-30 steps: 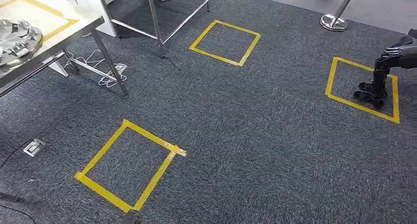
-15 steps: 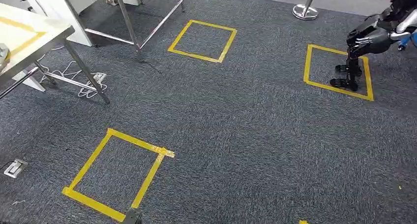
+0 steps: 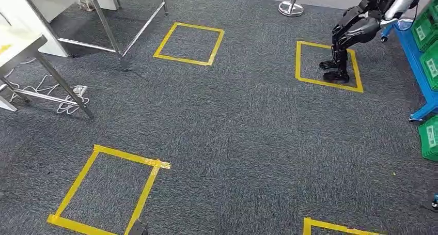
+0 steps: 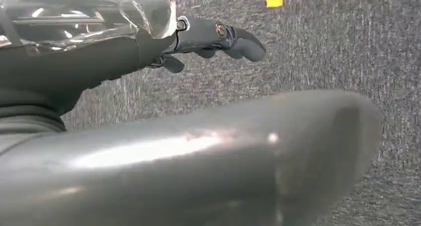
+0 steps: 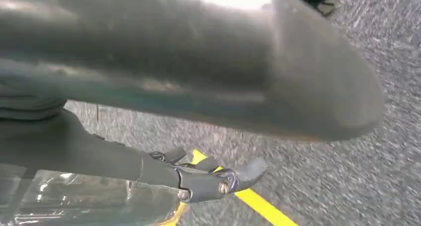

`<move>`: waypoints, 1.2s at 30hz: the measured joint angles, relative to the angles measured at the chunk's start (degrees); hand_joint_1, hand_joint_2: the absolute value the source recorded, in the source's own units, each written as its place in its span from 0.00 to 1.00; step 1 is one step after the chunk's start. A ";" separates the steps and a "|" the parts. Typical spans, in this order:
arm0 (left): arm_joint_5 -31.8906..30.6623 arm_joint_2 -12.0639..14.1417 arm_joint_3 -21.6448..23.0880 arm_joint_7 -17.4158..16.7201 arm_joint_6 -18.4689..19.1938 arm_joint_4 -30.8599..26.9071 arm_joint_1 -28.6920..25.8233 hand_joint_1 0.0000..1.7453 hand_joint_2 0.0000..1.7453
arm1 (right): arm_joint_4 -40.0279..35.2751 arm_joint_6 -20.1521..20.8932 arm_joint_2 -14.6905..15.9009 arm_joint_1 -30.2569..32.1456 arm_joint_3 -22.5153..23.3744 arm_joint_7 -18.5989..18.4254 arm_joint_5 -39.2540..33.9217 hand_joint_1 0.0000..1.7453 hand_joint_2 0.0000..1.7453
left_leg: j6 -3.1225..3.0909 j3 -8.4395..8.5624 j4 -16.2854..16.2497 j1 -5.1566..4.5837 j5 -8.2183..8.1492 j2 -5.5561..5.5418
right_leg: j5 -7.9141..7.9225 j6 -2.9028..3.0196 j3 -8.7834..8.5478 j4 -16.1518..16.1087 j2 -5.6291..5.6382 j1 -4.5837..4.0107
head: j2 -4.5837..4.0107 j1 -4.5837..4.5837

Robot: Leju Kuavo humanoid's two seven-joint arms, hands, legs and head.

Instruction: Take the parts from the cabinet and place them on the table.

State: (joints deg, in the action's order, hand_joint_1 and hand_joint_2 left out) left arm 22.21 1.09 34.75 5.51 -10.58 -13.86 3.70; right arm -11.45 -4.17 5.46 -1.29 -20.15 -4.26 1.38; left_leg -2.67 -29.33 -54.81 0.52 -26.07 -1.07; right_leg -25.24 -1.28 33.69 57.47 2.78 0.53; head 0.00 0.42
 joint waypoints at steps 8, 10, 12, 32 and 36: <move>0.00 -0.09 1.05 -0.52 0.09 0.00 0.15 0.00 0.00 | -0.02 -0.11 0.28 -0.31 0.00 0.09 -0.70 0.00 0.00 | 0.10 -0.62 -0.31 -0.36 0.15 4.37 | -1.94 -2.16 -0.27 3.41 -3.67 1.04 | 0.00 -0.13; 0.00 -0.04 1.14 -0.68 -0.06 -0.04 0.34 0.00 0.00 | -0.07 -0.07 0.30 -0.58 0.00 0.11 -0.77 0.00 0.00 | 0.92 -0.82 -0.96 -0.98 -0.29 5.16 | -1.31 -1.33 -2.74 -1.26 -5.53 0.64 | 0.00 -0.16; 0.22 -0.02 1.18 -0.81 -0.13 -0.04 0.43 0.00 0.00 | -0.11 -0.07 0.35 -0.55 0.00 0.11 -0.74 0.00 0.00 | 1.39 -0.78 -1.08 -0.83 -0.25 5.66 | -1.21 -0.43 -2.59 -1.14 -4.48 0.47 | 0.00 -0.03; 0.83 0.24 2.01 -1.51 -0.22 -0.09 1.04 0.00 0.00 | -0.26 -0.04 0.31 -1.22 -0.83 -0.37 -1.18 0.00 0.00 | -0.48 -0.18 0.49 -0.45 0.40 0.81 | -3.07 0.54 2.38 5.38 -1.56 -0.10 | 0.00 -0.13; 0.88 0.15 2.32 -1.51 0.00 -0.09 0.94 0.00 0.00 | -0.26 -0.18 0.35 -0.93 -0.92 -0.20 -1.55 0.00 0.00 | -0.37 -0.49 0.36 -0.54 0.40 3.25 | -6.38 -0.90 7.37 16.35 -2.10 0.67 | 0.00 -0.11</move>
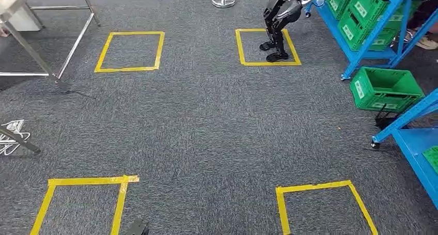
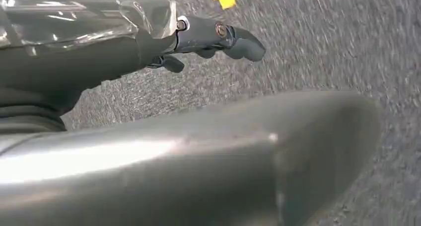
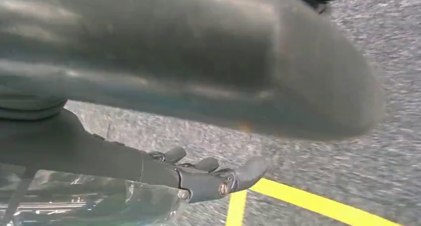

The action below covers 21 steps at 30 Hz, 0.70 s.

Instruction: Take the parts from the cabinet and place them on the table.

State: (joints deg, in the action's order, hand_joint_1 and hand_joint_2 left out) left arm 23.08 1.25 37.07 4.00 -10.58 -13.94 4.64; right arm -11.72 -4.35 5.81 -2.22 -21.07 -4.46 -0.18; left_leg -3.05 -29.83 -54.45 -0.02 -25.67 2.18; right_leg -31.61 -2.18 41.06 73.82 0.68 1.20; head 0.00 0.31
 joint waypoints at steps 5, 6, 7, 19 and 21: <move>0.26 -0.09 0.28 0.00 0.15 0.00 0.20 0.00 0.00 | -0.13 -0.13 0.26 -0.23 -0.02 0.26 -0.11 0.00 0.00 | 1.65 -0.18 -1.35 -0.37 -0.98 2.20 | 5.37 -0.57 -9.74 -17.55 -3.22 0.24 | 0.00 0.09; 0.26 -0.09 0.33 0.00 0.15 0.00 0.27 0.00 0.00 | -0.13 -0.17 0.24 -0.16 -0.04 0.26 -0.11 0.00 0.00 | 1.94 -0.18 -1.39 -0.35 -0.93 2.48 | 5.34 0.16 -9.53 -17.34 -2.77 0.14 | 0.00 0.07; 0.31 -0.11 0.35 -0.02 0.15 0.00 0.27 0.00 0.00 | -0.13 -0.17 0.26 -0.11 -0.04 0.26 -0.13 0.00 0.00 | 2.15 -0.14 -1.32 -0.21 -0.82 2.77 | 5.39 0.47 -9.35 -17.31 -2.42 -0.08 | 0.00 0.09; 0.31 -0.11 0.44 -0.02 0.17 0.00 0.15 0.00 0.00 | -0.13 -0.22 0.22 -0.03 -0.04 0.26 -0.17 0.00 0.00 | 1.70 -2.47 -7.24 0.45 -2.08 -3.40 | 6.26 2.33 -9.38 -17.53 3.33 -0.75 | 0.00 0.15; 0.31 0.17 0.44 -0.02 0.17 0.00 0.12 0.00 0.00 | -0.15 -0.22 -0.02 -0.18 -0.04 0.26 -0.17 0.00 0.00 | 0.86 -0.38 -2.61 0.38 -1.56 -6.87 | 6.55 1.84 -9.02 -17.42 4.10 -0.98 | -0.02 0.04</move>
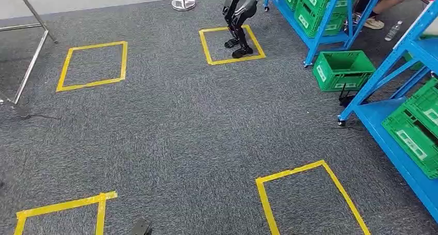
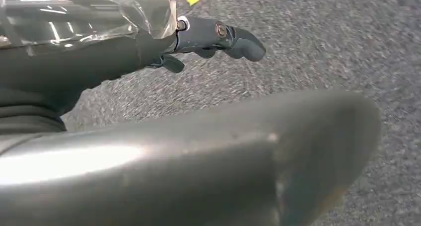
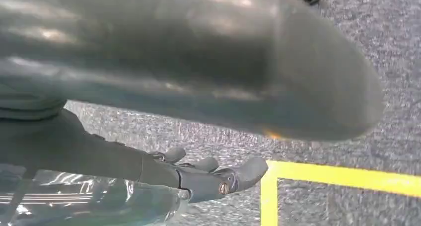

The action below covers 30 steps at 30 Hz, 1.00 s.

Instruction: Take the parts from the cabinet and place them on the table.

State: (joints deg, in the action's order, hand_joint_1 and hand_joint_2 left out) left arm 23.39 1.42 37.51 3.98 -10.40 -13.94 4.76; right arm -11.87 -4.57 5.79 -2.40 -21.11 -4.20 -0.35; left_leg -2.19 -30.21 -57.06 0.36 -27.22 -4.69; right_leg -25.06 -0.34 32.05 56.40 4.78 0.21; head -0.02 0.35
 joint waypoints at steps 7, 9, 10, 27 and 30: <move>0.11 0.04 0.00 0.00 0.09 0.00 0.11 0.00 0.00 | -0.02 0.00 0.13 -0.29 -0.09 0.00 0.02 0.00 0.00 | -0.96 0.56 2.91 -0.27 1.62 4.01 | -3.97 -0.62 5.32 8.47 -3.51 0.32 | 0.02 -0.09; 0.11 0.00 0.00 0.00 0.13 0.00 -0.08 0.00 0.00 | -0.02 0.02 0.22 -0.34 -0.09 0.00 0.02 0.00 0.00 | -0.95 0.35 2.87 -0.38 1.62 5.53 | -7.02 -0.92 9.39 17.27 -3.87 0.64 | 0.02 -0.04; 0.15 -0.07 0.00 -0.02 0.13 0.00 -0.08 0.00 0.00 | -0.02 0.15 0.20 -0.20 -0.09 0.00 0.02 0.00 0.00 | -0.93 0.28 2.82 -0.37 1.62 6.18 | -6.98 -1.50 9.73 18.27 -3.99 0.88 | 0.02 -0.09; 0.81 -0.46 0.00 0.02 -0.44 0.00 -0.20 0.00 0.00 | -0.15 0.13 0.28 -0.02 -0.17 0.15 0.11 0.00 0.00 | 2.14 -6.27 -13.39 0.27 -5.18 4.74 | -0.29 0.46 -0.50 -0.61 -2.20 0.91 | 0.02 0.15; 0.81 -0.22 0.00 0.02 -0.44 0.00 -0.17 0.00 0.00 | -0.24 0.13 0.09 -0.13 -0.20 0.13 0.11 0.00 0.00 | 1.04 0.48 0.03 0.23 -0.22 0.71 | -0.07 0.05 -0.49 -0.49 -0.70 0.68 | 0.02 0.11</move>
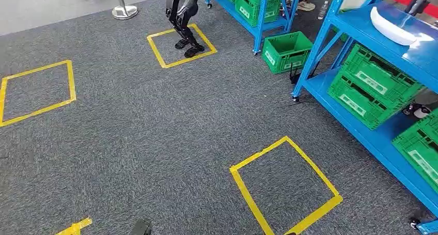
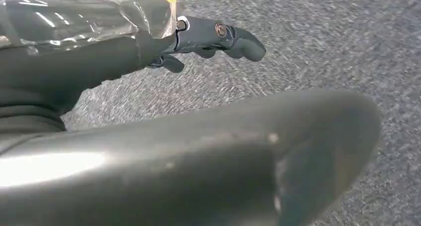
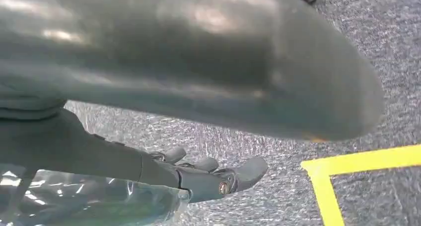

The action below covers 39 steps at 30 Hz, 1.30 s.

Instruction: Take the parts from the cabinet and place them on the table.

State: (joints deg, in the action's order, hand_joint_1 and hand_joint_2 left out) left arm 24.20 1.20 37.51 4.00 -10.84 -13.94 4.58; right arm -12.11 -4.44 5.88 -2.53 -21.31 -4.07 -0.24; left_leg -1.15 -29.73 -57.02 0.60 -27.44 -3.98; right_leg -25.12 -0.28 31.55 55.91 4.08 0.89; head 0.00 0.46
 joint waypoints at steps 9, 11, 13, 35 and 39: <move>0.07 -0.18 0.00 0.11 0.00 0.00 -0.31 0.00 0.00 | -0.02 -0.37 -0.11 0.18 -0.09 0.22 -0.13 0.00 0.00 | -1.62 -0.59 2.05 -0.38 1.42 4.65 | -6.72 -0.42 9.13 16.25 -3.21 0.18 | 0.00 -0.22; -0.04 -0.24 0.02 0.09 0.00 0.00 -0.47 0.00 0.00 | -0.02 -0.37 -0.13 0.60 -0.13 0.53 -0.35 0.00 1.00 | -1.60 -0.66 2.01 -0.44 1.43 5.84 | -6.79 -1.32 9.63 18.32 -3.34 0.34 | 0.00 -0.22; -0.11 -0.35 0.11 0.07 0.00 0.00 -0.46 0.00 0.00 | -0.02 -0.37 -0.06 0.77 -0.13 0.90 -0.59 0.00 1.00 | -1.45 -0.63 1.83 -0.42 1.35 6.85 | -3.64 -2.65 4.70 9.79 -4.19 0.57 | 0.00 -0.26; 0.31 0.44 1.07 0.13 0.57 0.11 -0.43 0.00 0.00 | -0.15 -0.92 -0.31 0.22 -0.74 1.60 -1.09 0.00 1.00 | -0.74 -0.78 0.21 -0.43 0.24 0.38 | -0.18 -0.57 0.51 0.16 1.56 0.13 | 0.00 0.09; 0.42 0.39 1.31 -0.02 0.57 0.11 -0.38 0.00 0.00 | -0.24 -0.90 -0.09 -0.18 -1.27 1.62 -0.96 0.00 1.00 | -1.72 -0.04 3.03 -0.18 1.90 3.39 | -4.03 -0.66 4.70 7.51 -2.86 -0.26 | 0.00 -0.22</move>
State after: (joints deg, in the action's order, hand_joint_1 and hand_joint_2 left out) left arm 24.61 1.60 38.82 3.98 -10.27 -13.84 4.20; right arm -12.35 -5.33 5.79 -2.70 -22.58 -2.45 -1.20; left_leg -2.87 -29.77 -53.99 0.42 -25.55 -0.59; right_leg -29.15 -0.95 36.25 63.42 1.22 0.64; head 0.00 0.24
